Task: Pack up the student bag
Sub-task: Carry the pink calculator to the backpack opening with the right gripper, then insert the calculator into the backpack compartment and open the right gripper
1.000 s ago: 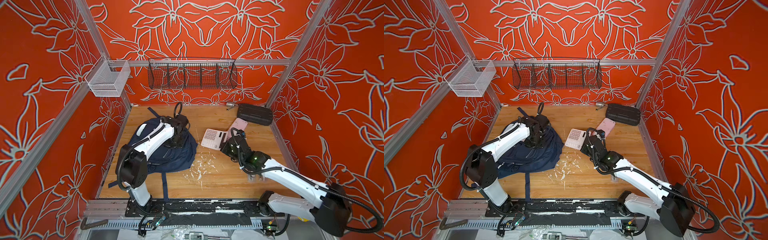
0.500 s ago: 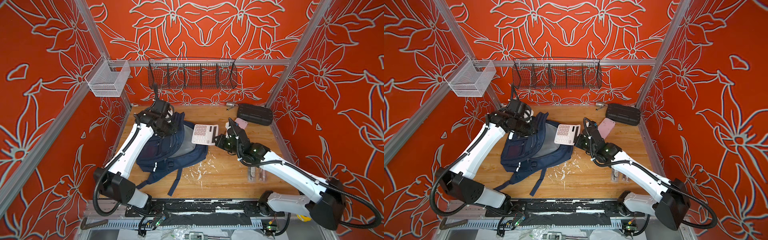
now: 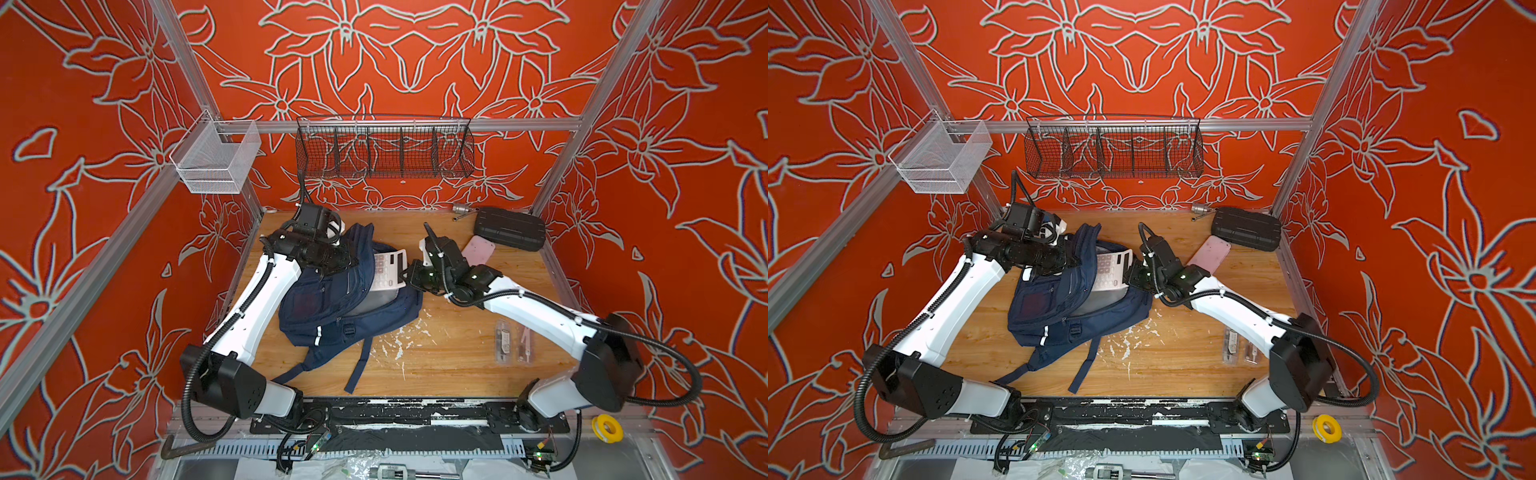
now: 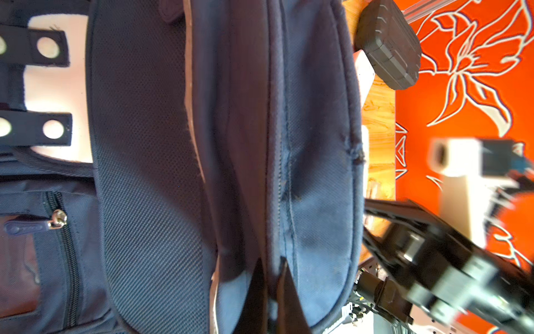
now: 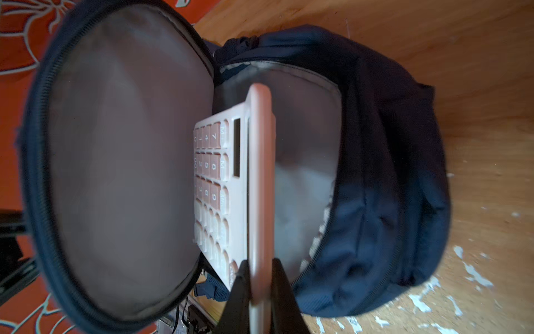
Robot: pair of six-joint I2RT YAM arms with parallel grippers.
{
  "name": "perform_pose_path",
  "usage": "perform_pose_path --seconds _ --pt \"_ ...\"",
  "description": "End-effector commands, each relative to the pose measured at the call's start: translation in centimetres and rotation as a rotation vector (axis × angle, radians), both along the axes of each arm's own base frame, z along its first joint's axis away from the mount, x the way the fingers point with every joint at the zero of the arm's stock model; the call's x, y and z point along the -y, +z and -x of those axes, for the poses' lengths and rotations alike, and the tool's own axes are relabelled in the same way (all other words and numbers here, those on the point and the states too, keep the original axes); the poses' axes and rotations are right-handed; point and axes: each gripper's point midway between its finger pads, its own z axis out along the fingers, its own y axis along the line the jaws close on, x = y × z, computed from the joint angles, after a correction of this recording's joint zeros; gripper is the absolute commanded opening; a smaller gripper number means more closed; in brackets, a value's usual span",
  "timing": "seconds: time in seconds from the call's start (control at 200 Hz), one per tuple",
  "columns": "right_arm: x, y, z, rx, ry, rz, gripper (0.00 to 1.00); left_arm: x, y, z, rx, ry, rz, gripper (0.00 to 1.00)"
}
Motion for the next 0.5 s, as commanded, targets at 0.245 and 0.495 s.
perform_pose_path --seconds 0.245,0.495 --pt "-11.9 -2.3 -1.3 -0.052 0.231 -0.171 0.12 1.3 3.7 -1.0 0.141 -0.064 0.072 0.0" --pt "-15.2 -5.2 1.9 -0.176 0.276 -0.183 0.21 1.3 3.2 -1.3 0.143 -0.061 0.064 0.0"
